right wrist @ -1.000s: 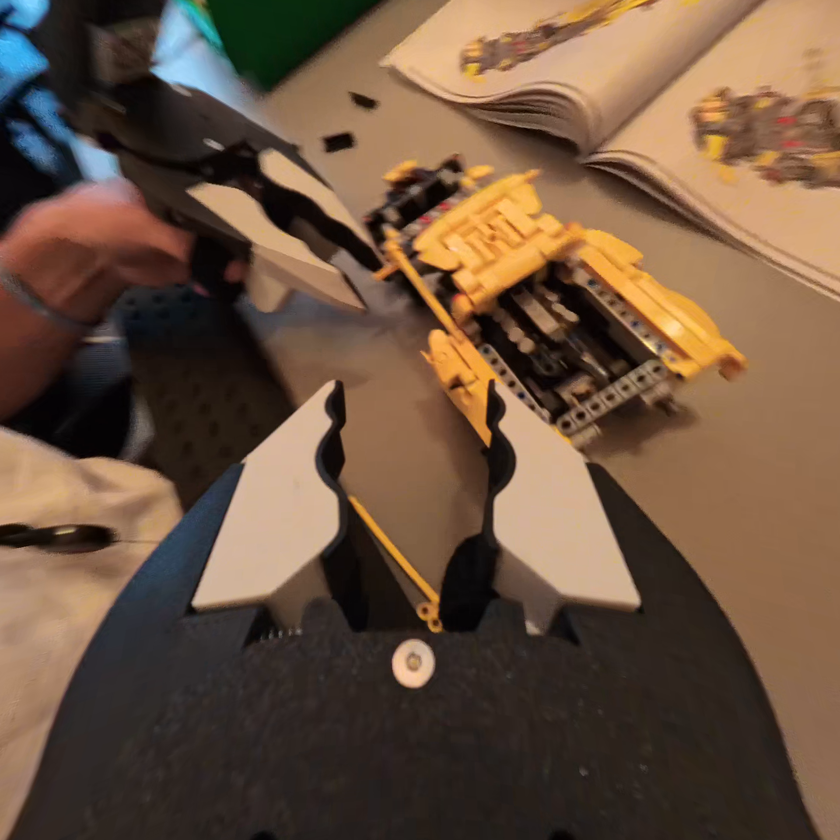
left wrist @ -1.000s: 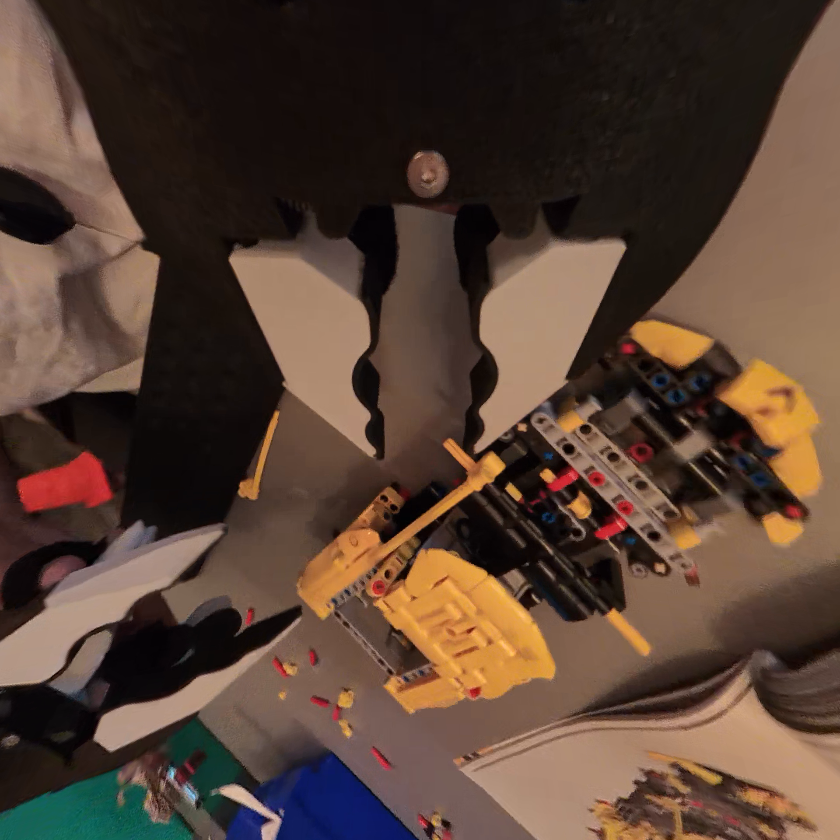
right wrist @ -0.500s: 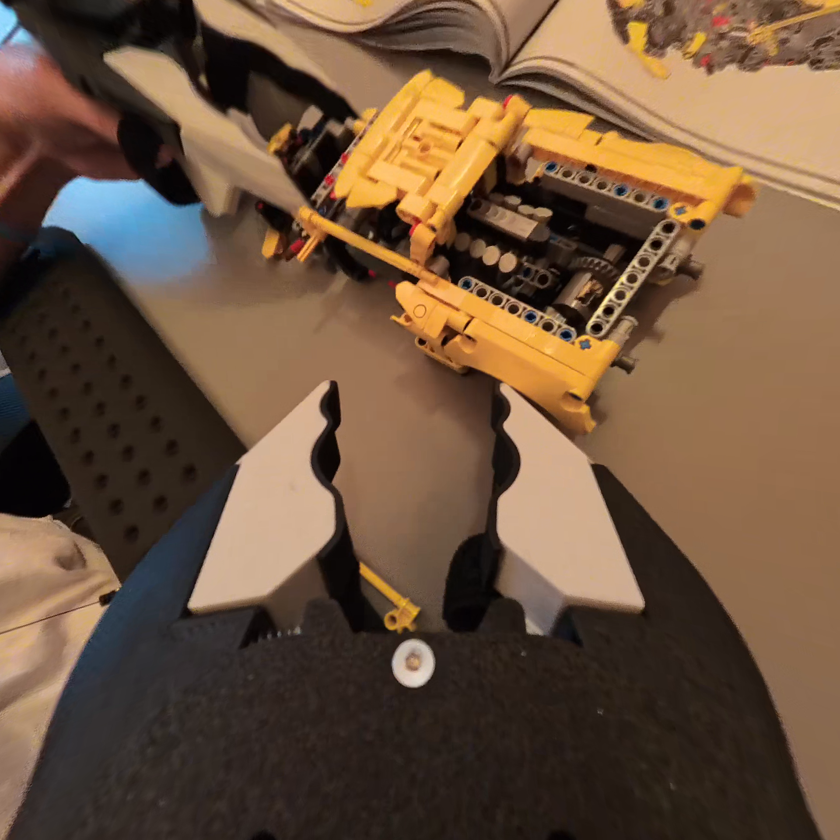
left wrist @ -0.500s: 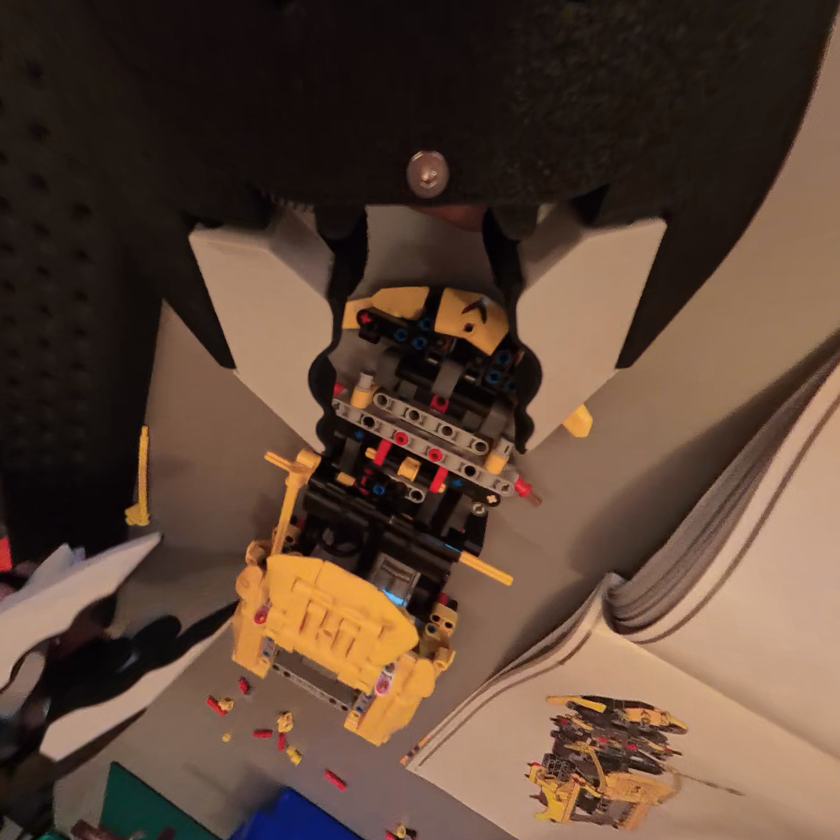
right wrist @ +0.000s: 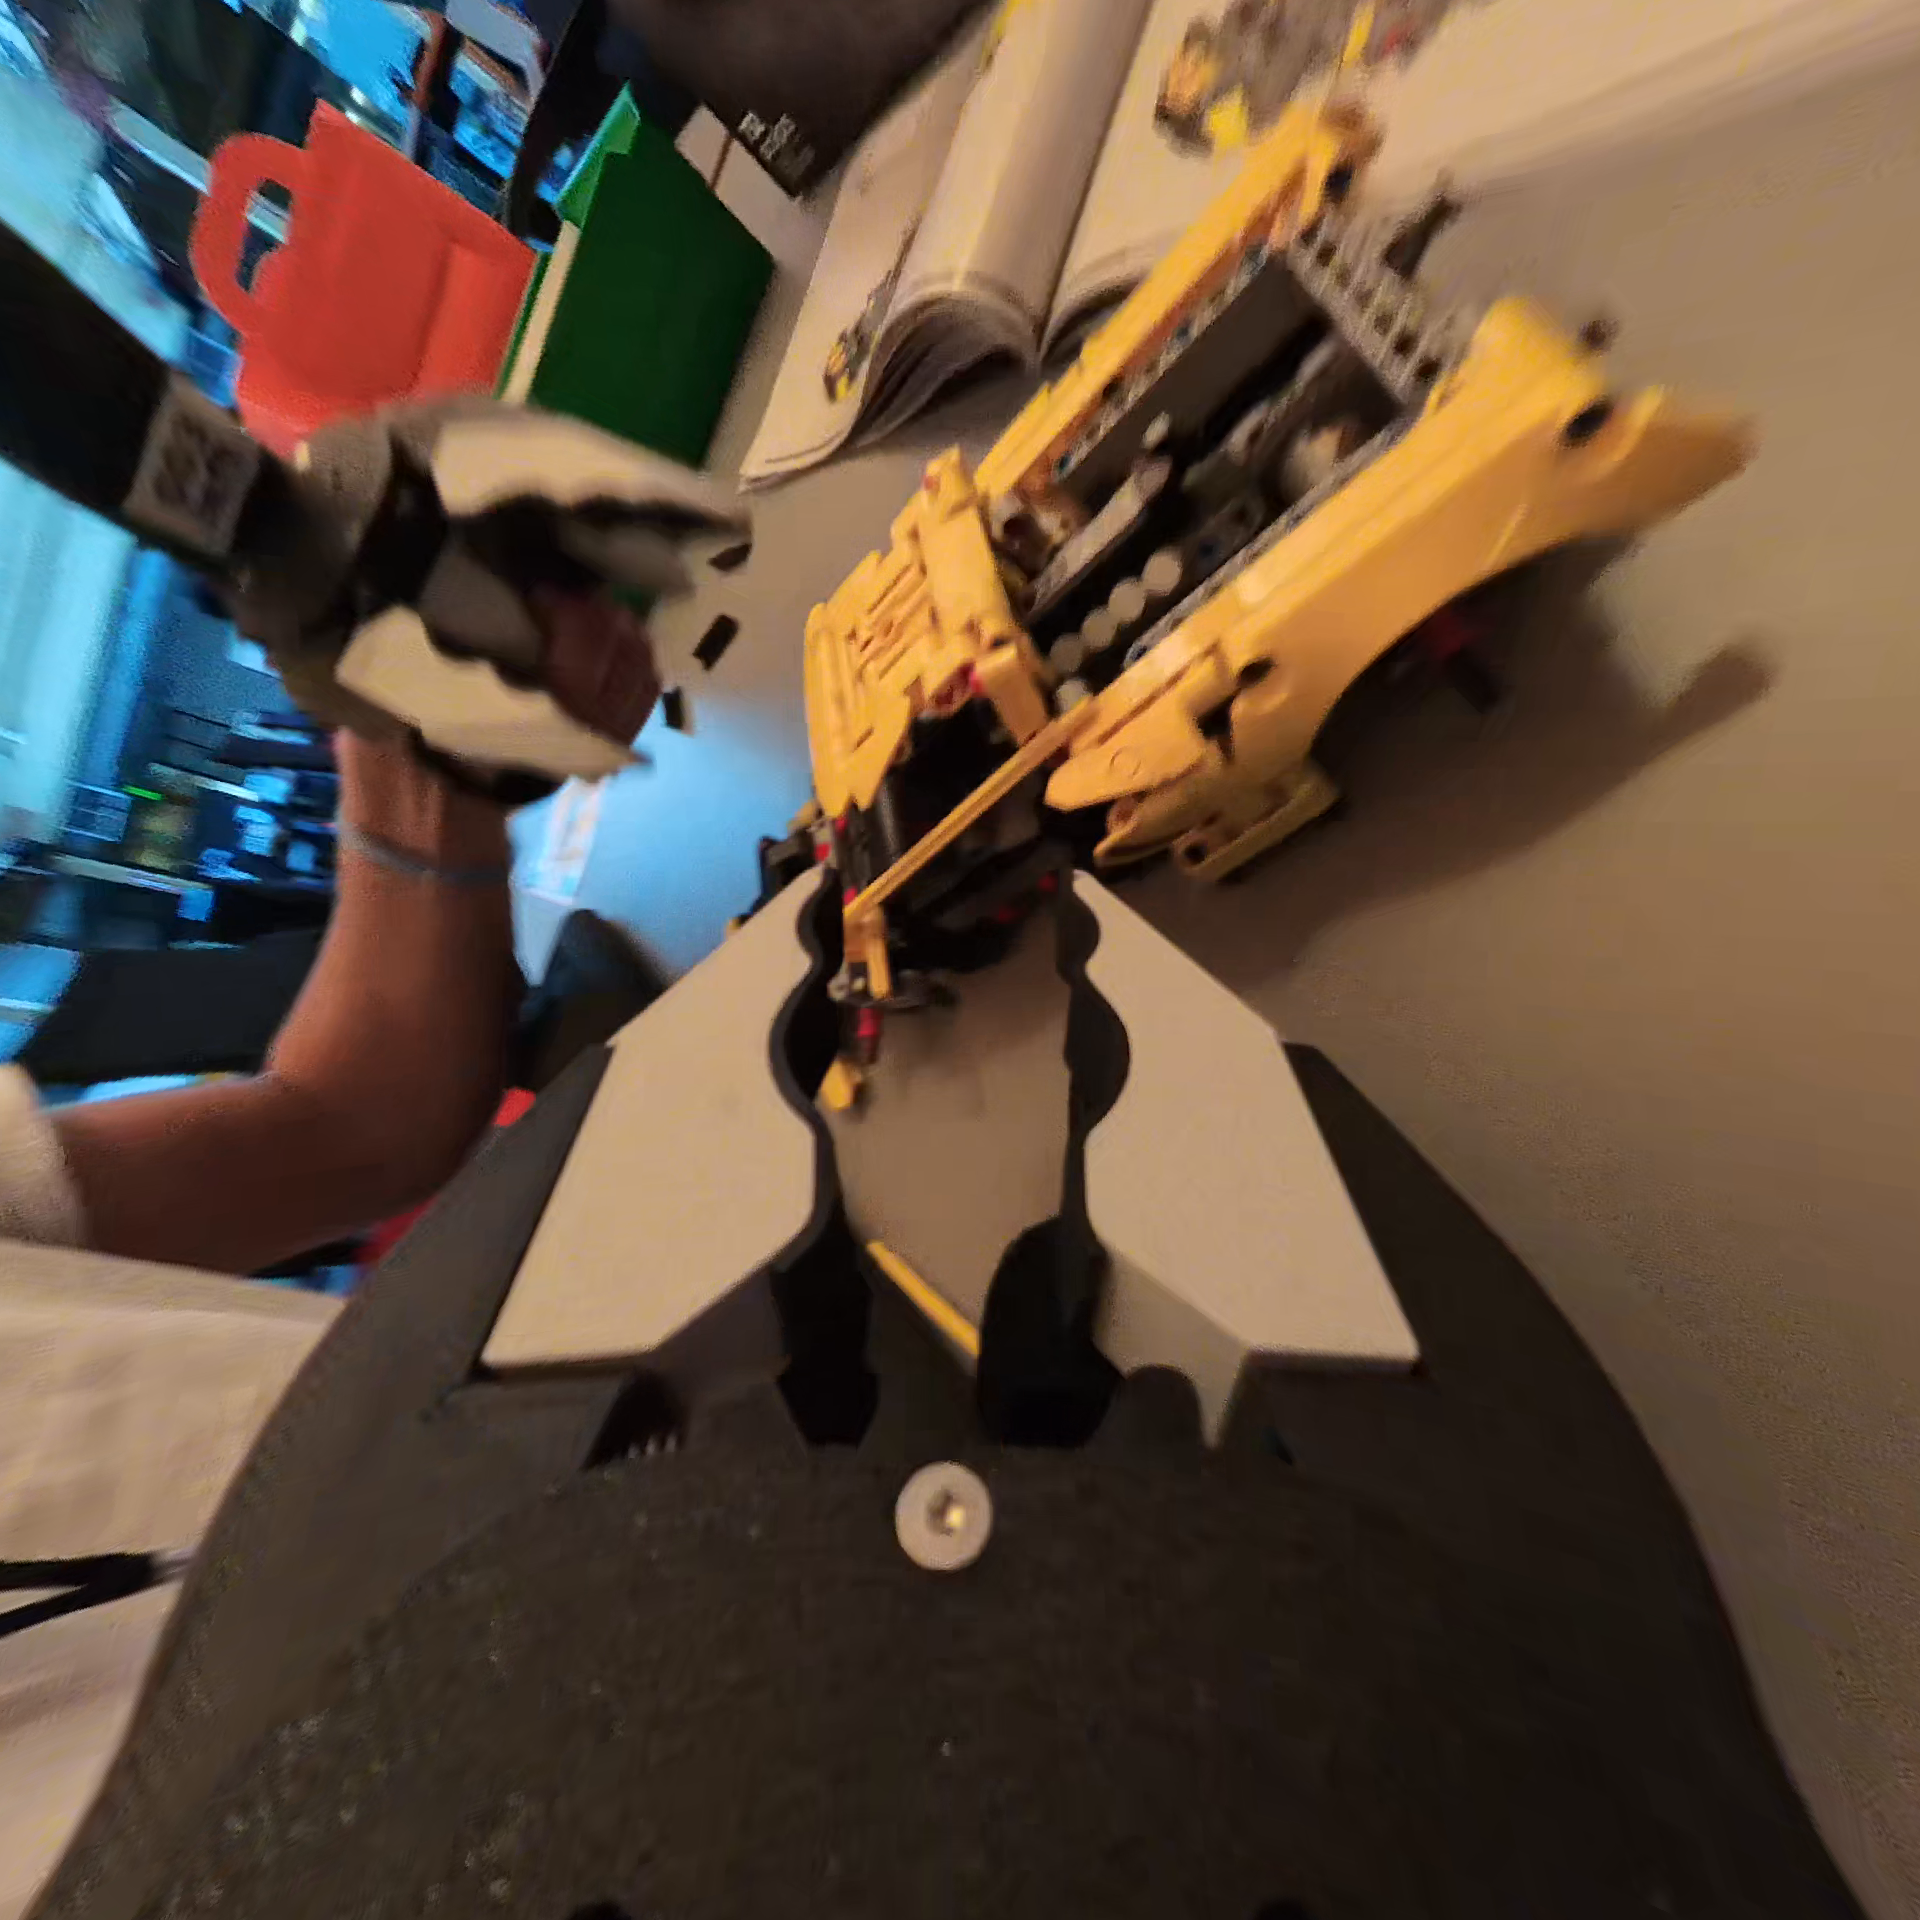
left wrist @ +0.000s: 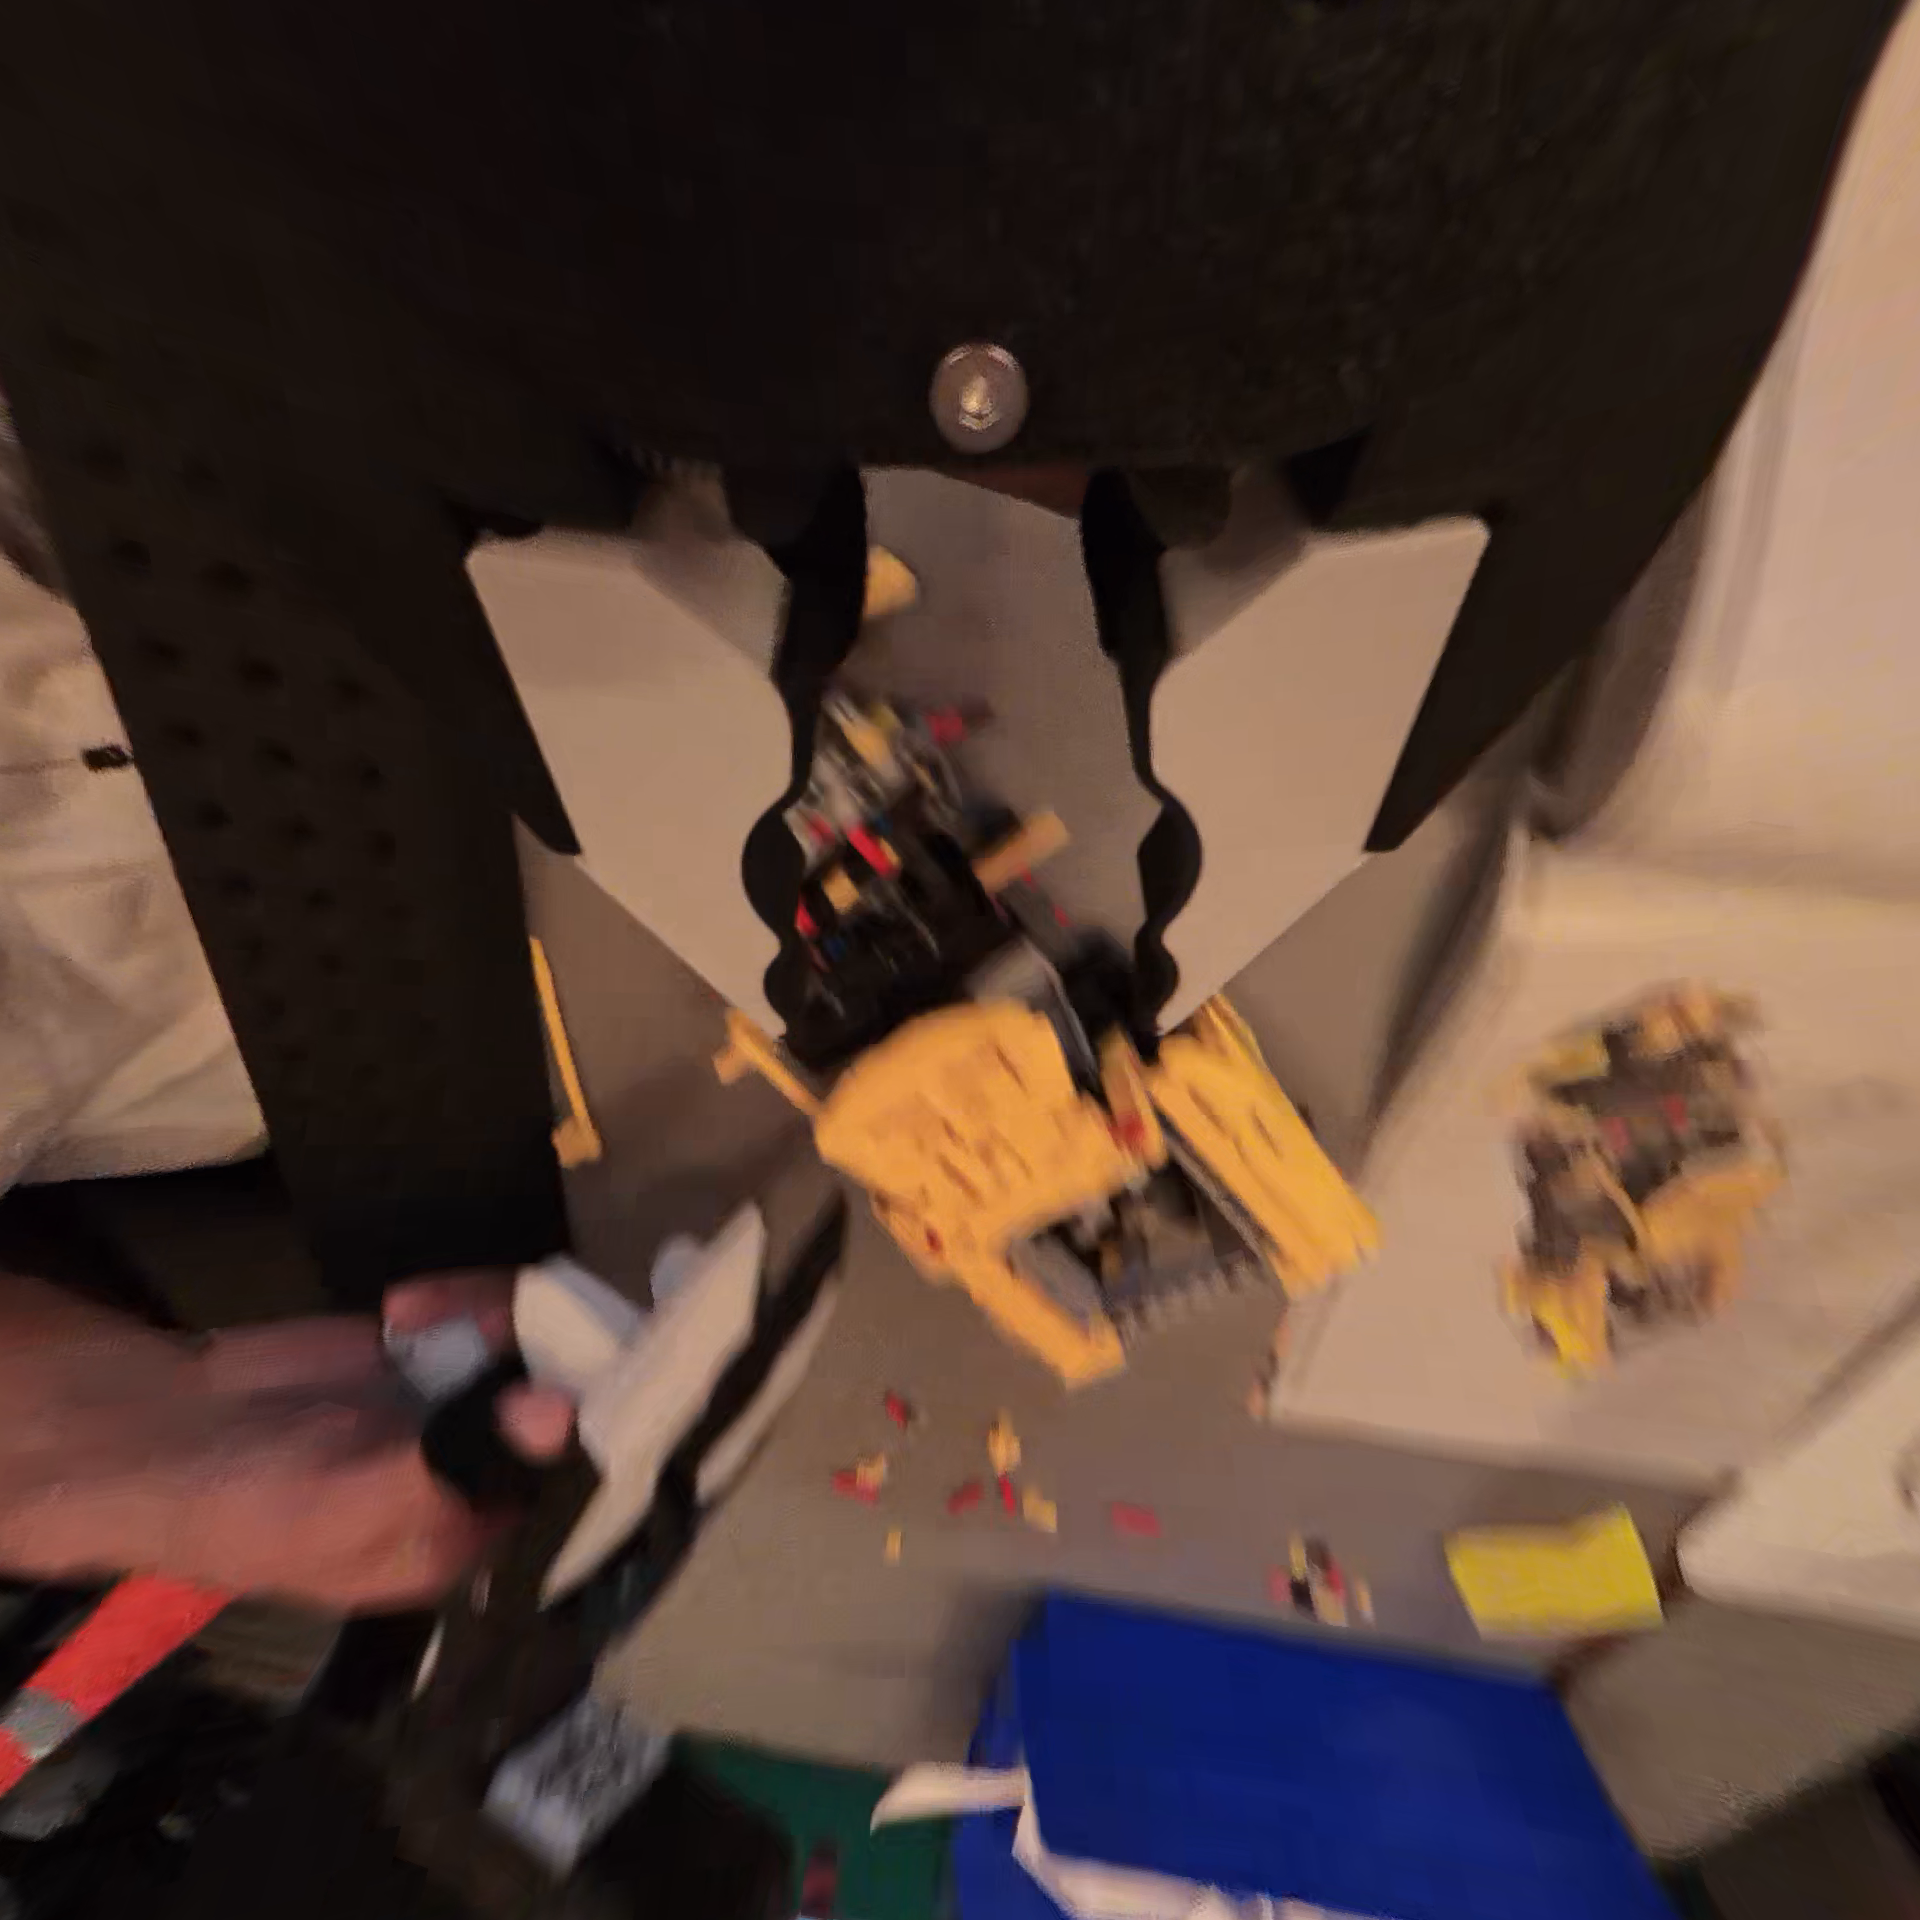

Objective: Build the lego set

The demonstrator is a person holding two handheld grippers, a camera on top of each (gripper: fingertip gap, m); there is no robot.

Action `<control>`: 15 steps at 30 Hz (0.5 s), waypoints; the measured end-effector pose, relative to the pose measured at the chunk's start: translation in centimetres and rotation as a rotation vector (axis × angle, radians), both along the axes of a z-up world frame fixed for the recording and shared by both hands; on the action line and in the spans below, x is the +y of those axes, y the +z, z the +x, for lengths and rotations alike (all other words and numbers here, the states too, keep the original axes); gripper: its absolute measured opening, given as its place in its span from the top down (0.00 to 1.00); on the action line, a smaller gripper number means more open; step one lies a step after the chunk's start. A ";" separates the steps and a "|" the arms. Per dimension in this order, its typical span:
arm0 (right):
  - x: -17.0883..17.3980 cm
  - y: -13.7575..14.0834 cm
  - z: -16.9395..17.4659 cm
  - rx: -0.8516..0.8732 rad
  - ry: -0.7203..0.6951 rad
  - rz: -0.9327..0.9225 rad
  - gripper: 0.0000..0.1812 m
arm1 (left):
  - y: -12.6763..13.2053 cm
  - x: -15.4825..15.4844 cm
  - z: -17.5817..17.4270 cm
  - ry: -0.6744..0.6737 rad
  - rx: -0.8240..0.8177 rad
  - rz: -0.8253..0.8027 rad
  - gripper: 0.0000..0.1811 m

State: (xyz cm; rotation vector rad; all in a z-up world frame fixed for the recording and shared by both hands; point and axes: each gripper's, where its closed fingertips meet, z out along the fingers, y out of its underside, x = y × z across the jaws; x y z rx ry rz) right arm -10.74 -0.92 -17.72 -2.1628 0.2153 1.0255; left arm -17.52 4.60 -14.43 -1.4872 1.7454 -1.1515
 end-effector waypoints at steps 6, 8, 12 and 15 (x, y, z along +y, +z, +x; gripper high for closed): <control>2.1 -0.5 -0.3 0.353 -0.160 -0.062 0.89 | 1.0 0.0 7.6 -0.455 0.023 -0.132 0.72; 2.5 -0.2 -0.4 0.451 -0.214 -0.054 0.89 | 0.2 -0.5 8.6 -0.558 0.072 -0.177 0.78; 2.9 -0.4 0.5 0.502 -0.343 -0.042 0.94 | -2.2 -1.7 8.3 -0.722 0.197 -0.196 0.86; 3.3 0.2 0.5 0.566 -0.369 -0.012 0.97 | -2.2 -1.9 8.6 -0.765 0.211 -0.224 0.90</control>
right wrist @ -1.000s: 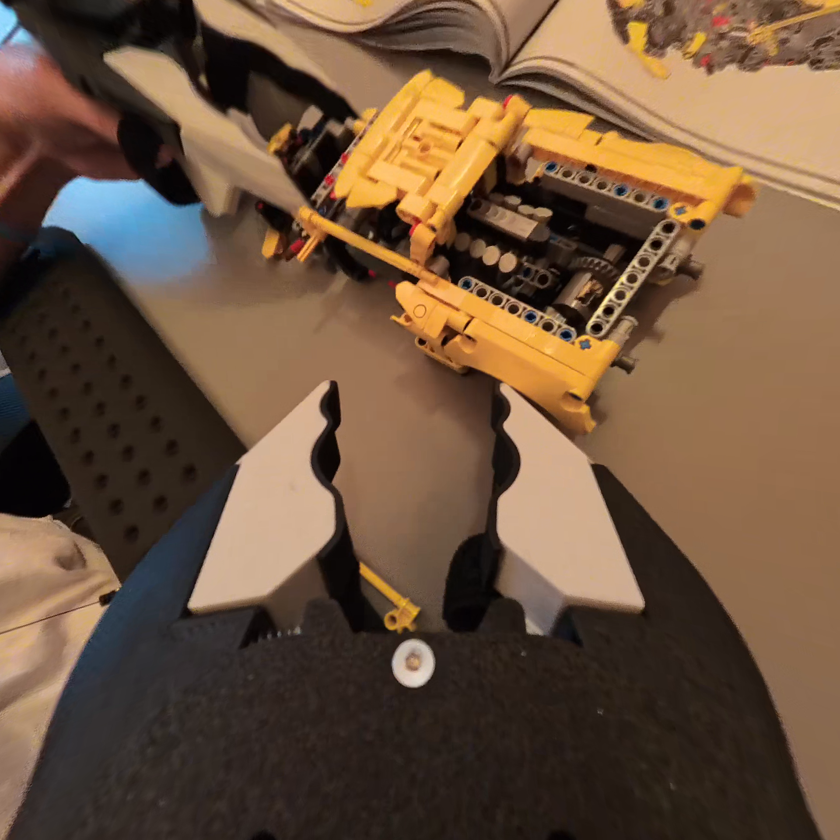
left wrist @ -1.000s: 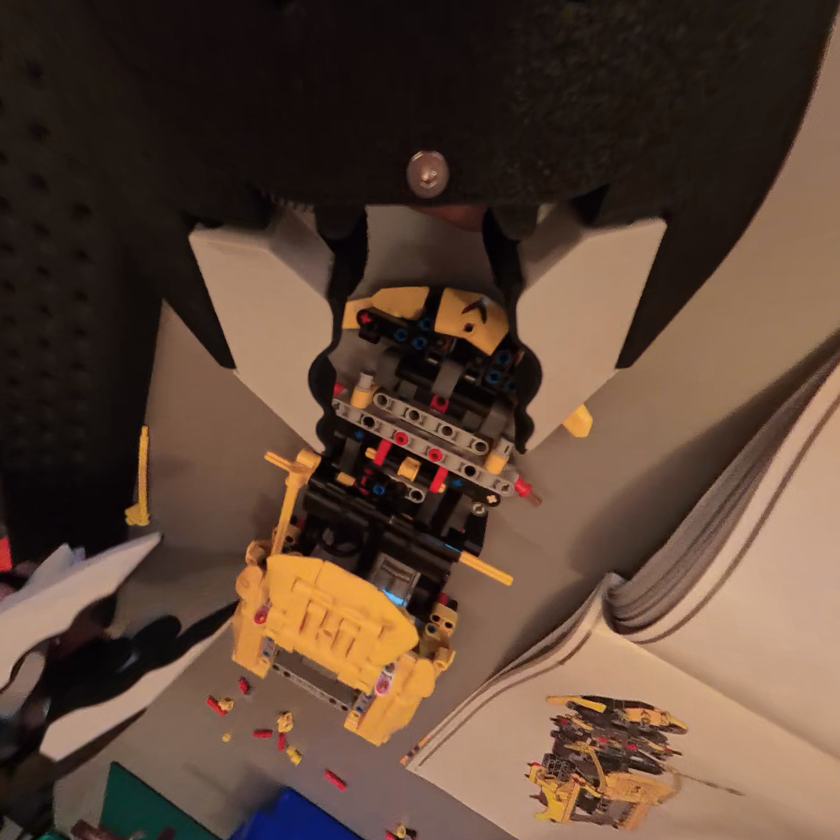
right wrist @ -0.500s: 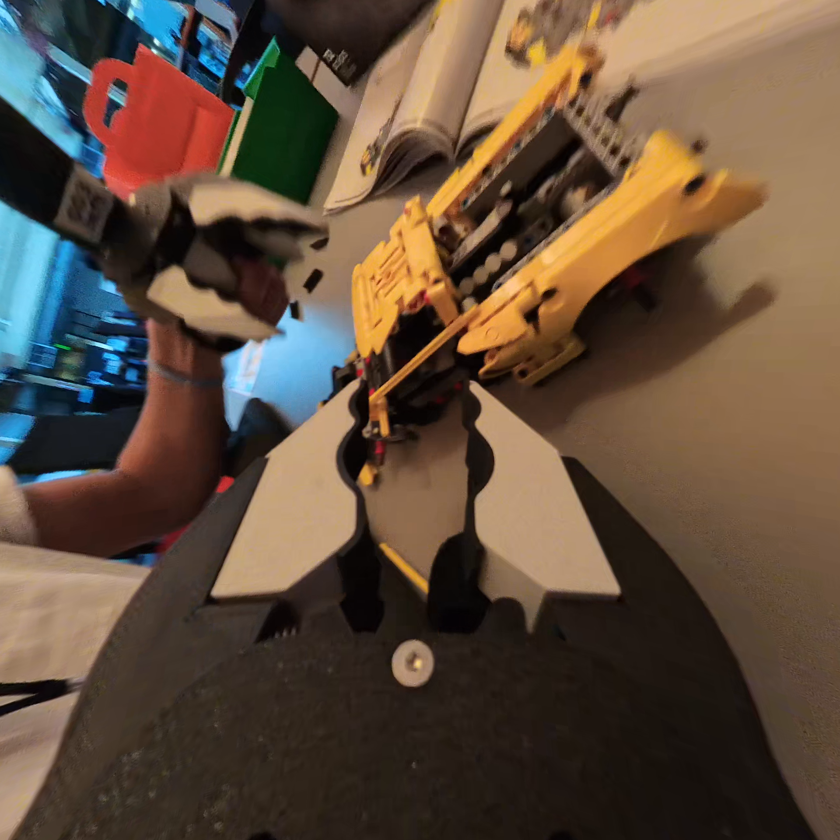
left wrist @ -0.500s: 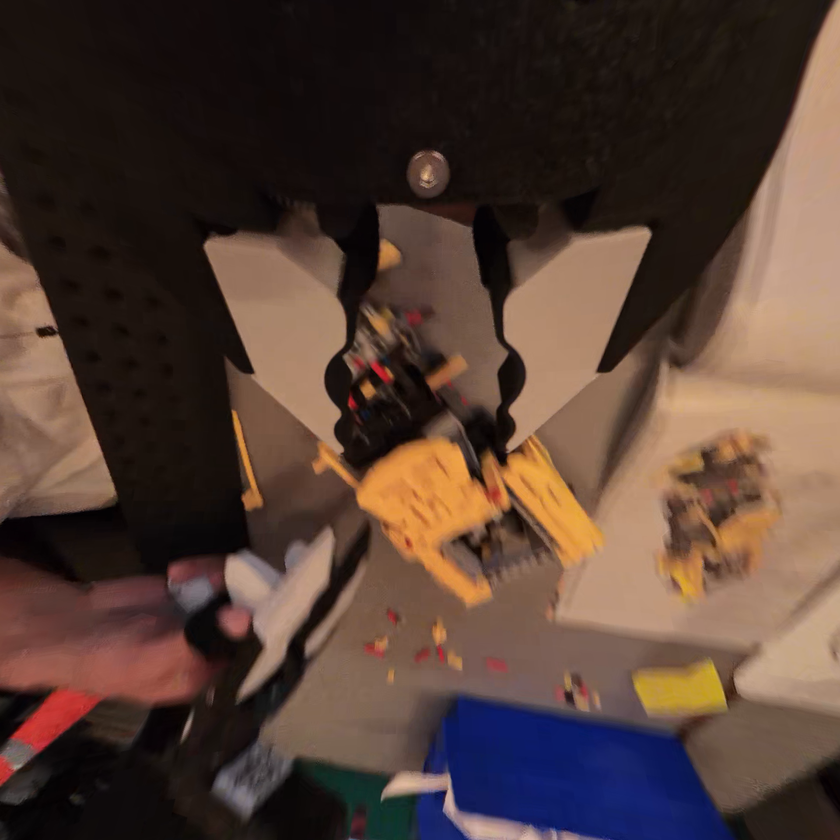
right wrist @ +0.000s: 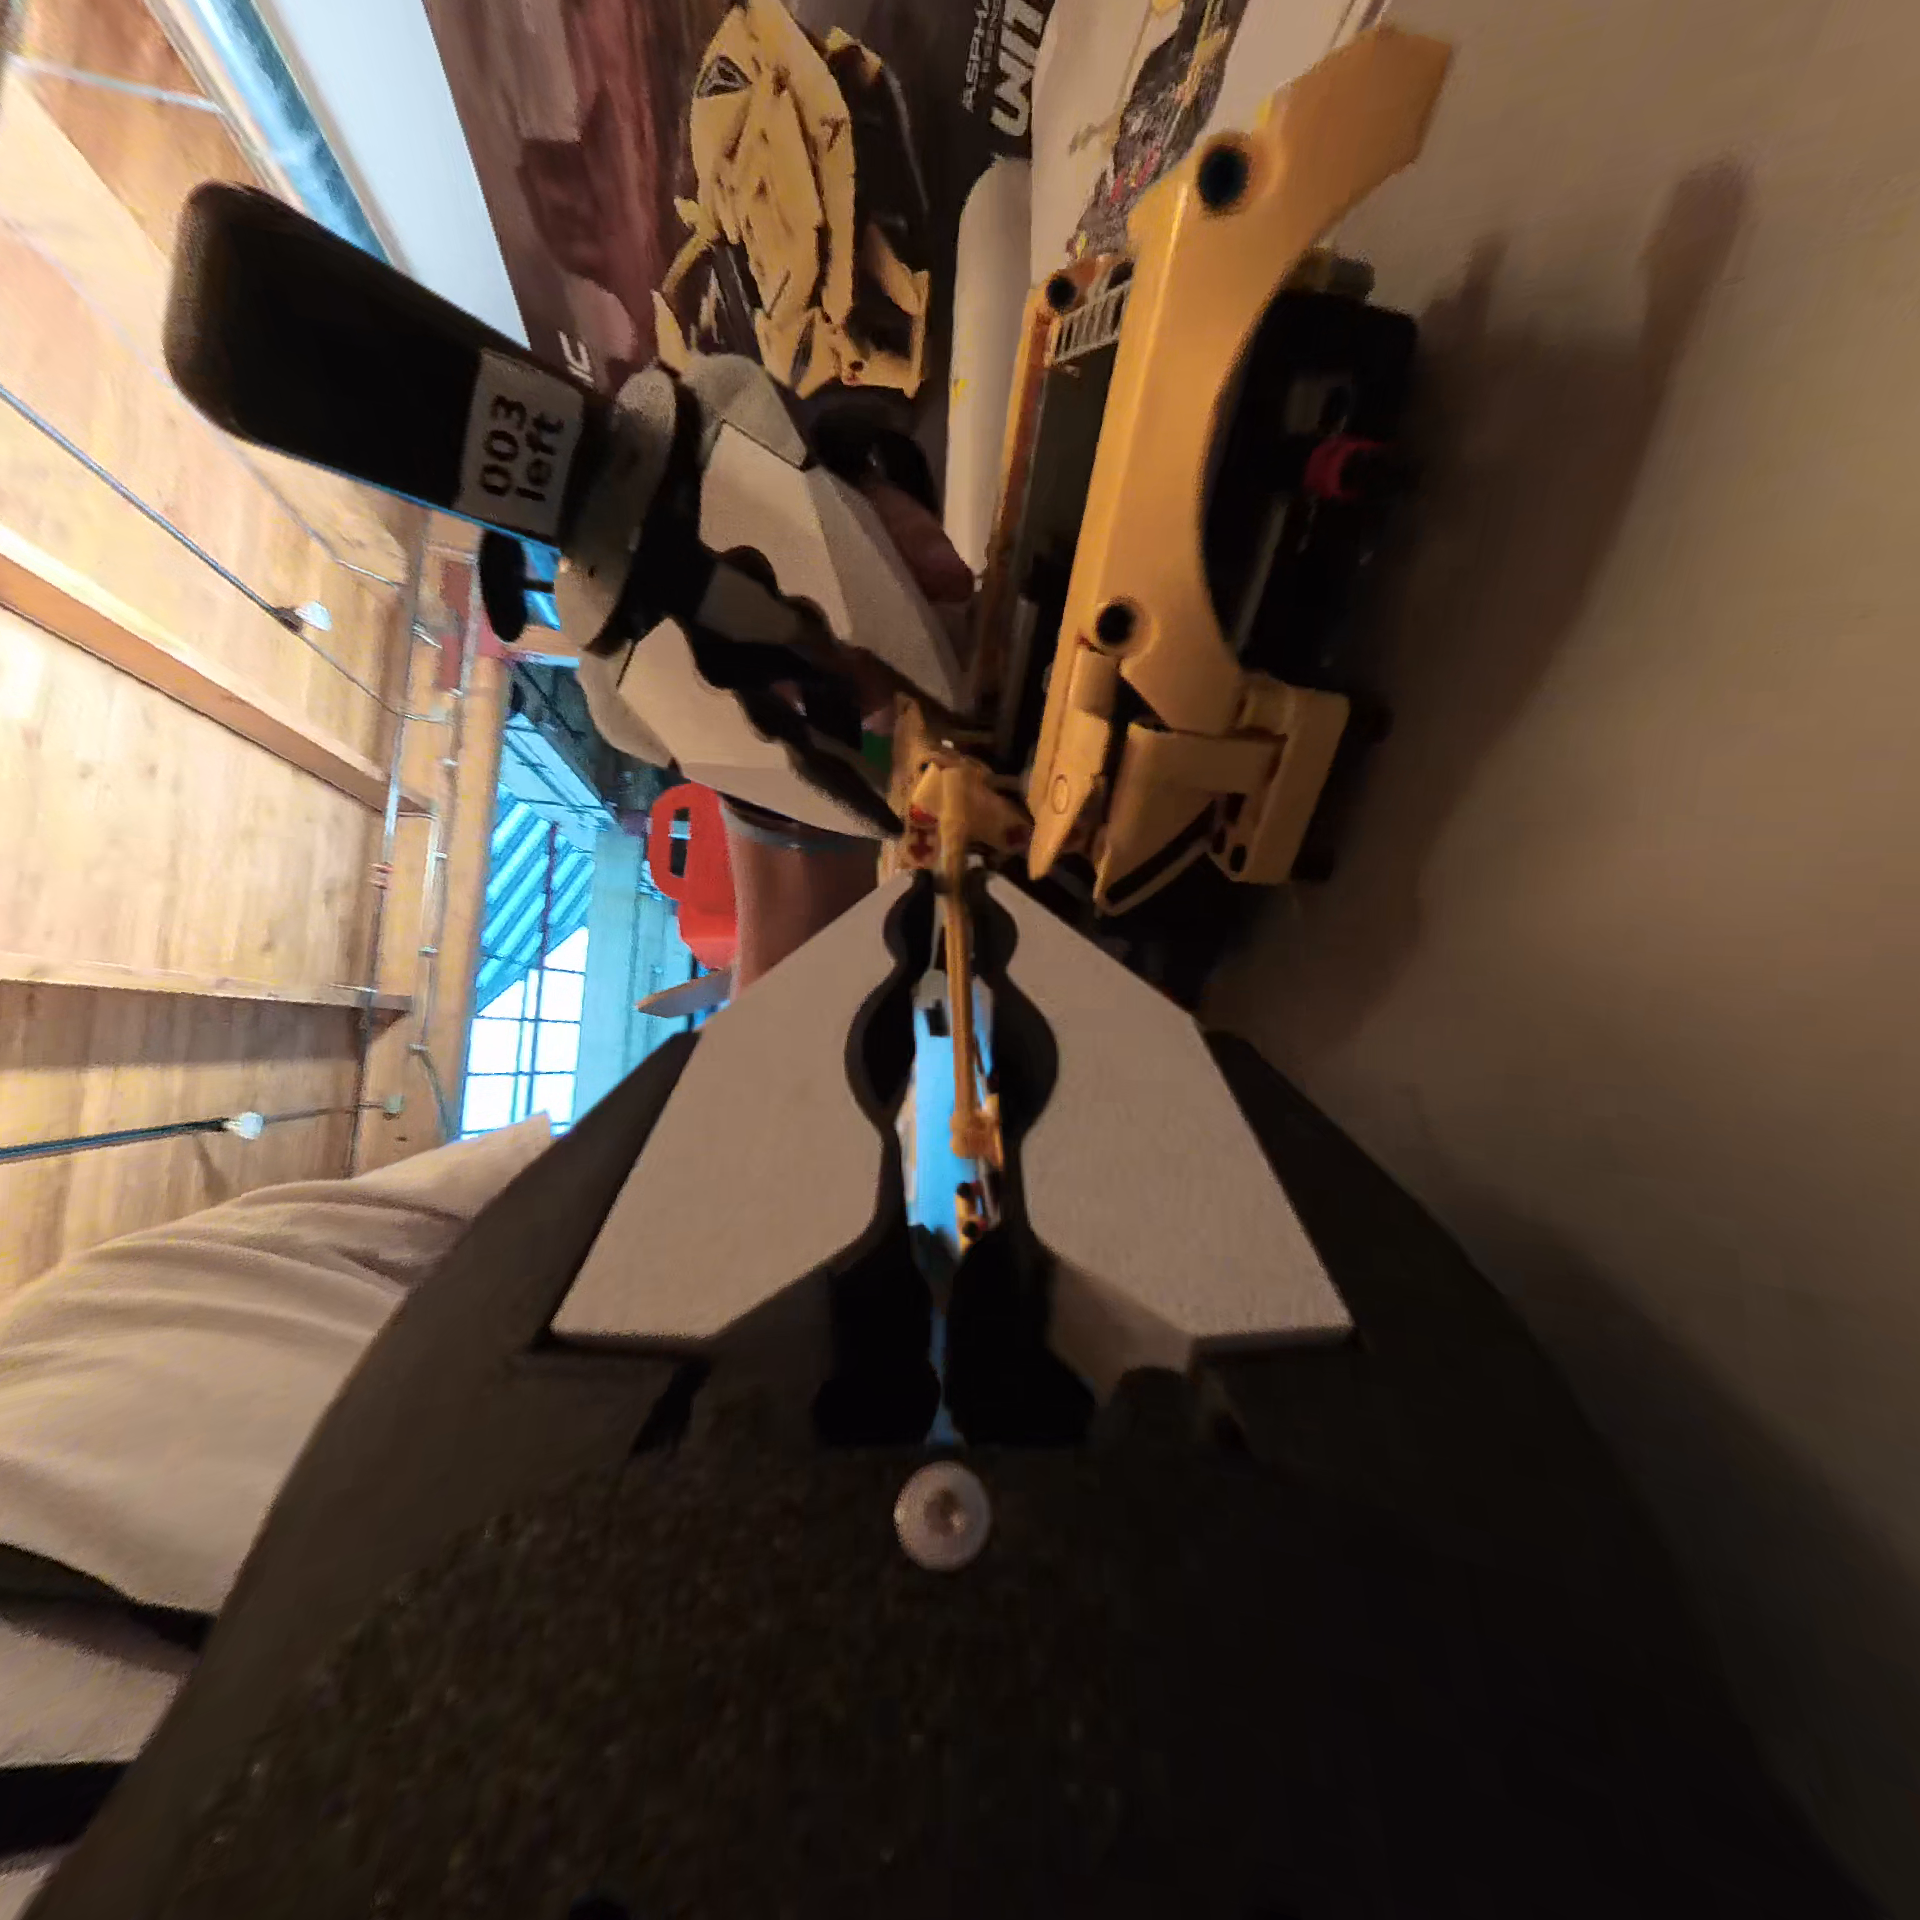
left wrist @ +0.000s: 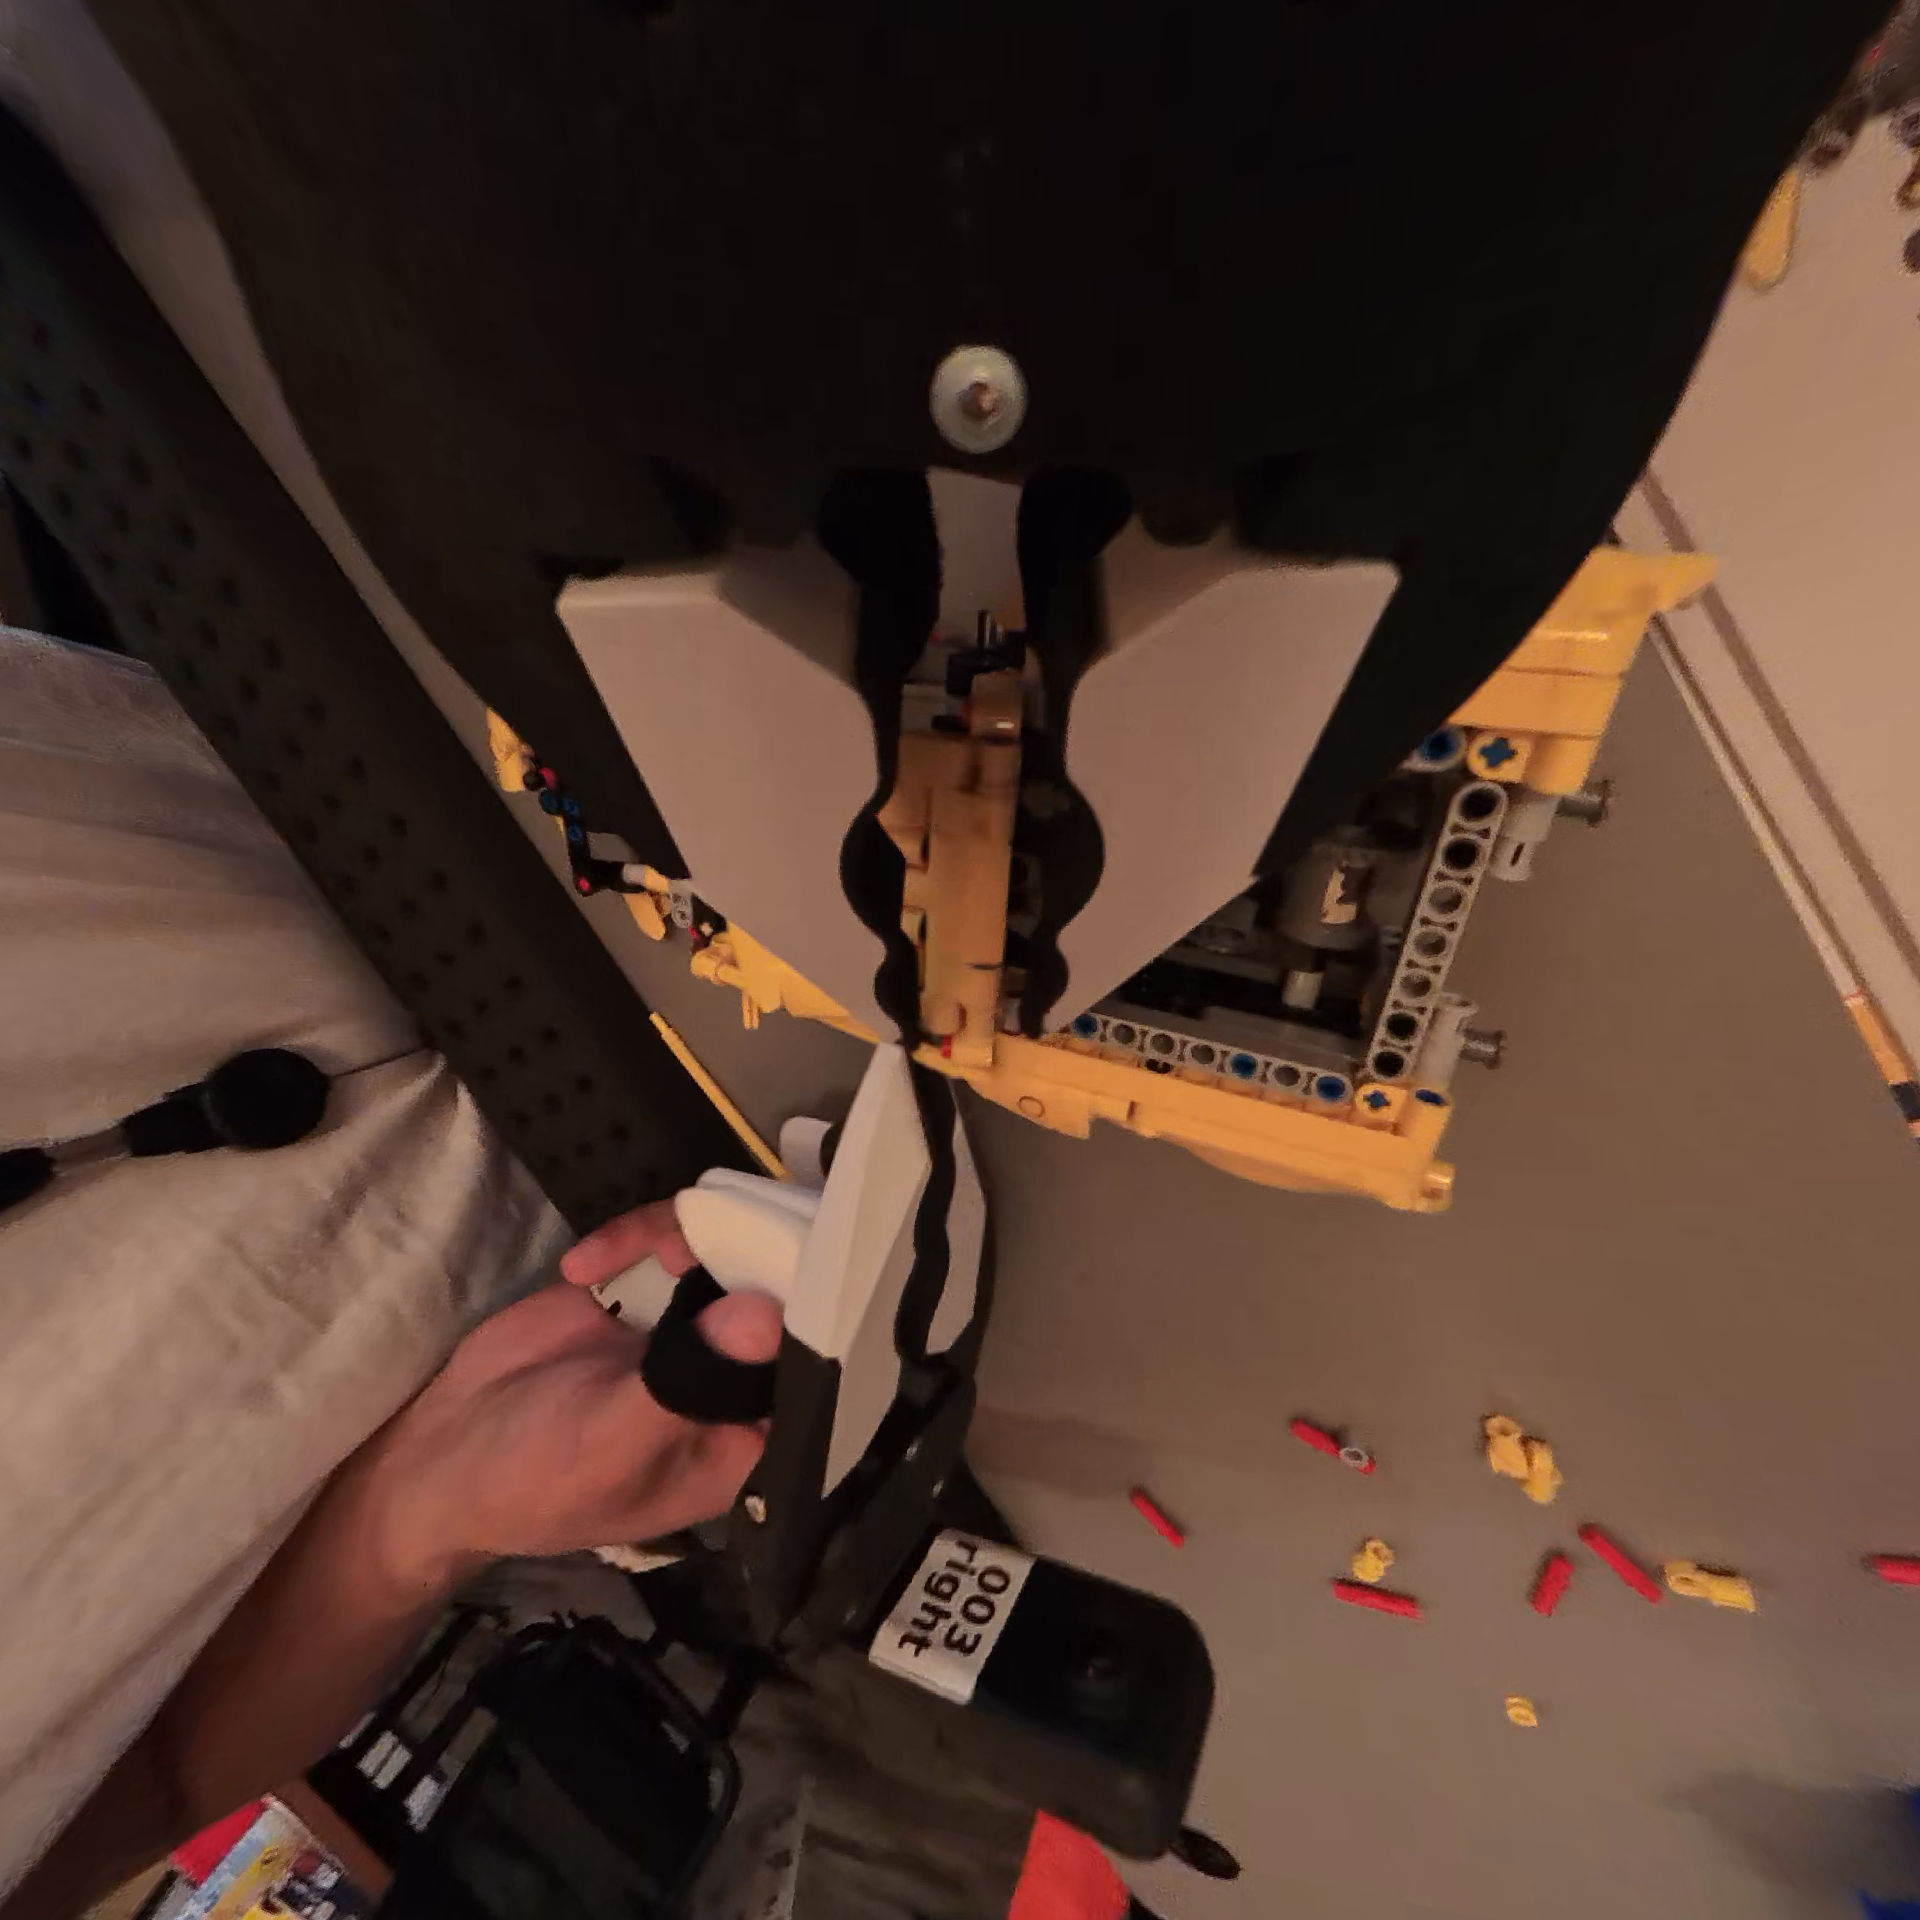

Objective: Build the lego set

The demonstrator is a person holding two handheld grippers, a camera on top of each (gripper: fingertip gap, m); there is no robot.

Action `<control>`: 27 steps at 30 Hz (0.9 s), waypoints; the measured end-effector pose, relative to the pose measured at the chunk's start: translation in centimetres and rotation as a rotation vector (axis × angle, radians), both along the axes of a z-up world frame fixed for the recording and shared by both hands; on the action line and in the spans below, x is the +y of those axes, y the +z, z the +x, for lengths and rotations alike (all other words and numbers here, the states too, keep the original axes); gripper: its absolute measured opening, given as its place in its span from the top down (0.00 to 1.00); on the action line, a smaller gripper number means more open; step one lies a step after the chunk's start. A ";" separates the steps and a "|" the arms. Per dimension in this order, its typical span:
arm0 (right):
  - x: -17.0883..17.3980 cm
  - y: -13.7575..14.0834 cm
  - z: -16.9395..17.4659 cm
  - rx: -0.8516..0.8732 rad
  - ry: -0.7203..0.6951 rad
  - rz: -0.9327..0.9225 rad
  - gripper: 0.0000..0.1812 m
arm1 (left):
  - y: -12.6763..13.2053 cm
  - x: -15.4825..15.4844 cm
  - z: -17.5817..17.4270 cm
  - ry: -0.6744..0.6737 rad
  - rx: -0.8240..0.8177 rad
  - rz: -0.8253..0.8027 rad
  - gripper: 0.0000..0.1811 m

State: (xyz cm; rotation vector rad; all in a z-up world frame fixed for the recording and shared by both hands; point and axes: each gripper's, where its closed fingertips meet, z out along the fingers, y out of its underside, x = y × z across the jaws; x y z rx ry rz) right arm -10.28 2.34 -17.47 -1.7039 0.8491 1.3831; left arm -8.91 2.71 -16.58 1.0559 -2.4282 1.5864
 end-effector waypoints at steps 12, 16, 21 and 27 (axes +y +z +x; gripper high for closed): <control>-0.7 1.6 -1.5 0.119 0.179 0.039 0.98 | 0.1 -0.8 0.2 -0.049 0.020 -0.058 0.96; -0.7 1.5 -1.4 0.230 0.200 0.012 0.99 | 0.1 -0.8 0.5 -0.025 0.025 -0.064 0.96; -1.2 1.1 -1.0 0.321 0.193 -0.032 0.99 | 0.1 -1.1 0.6 0.002 0.019 -0.066 0.96; -1.1 1.0 -1.2 0.339 0.210 -0.046 0.99 | 0.3 -1.2 0.6 0.002 0.037 -0.092 0.97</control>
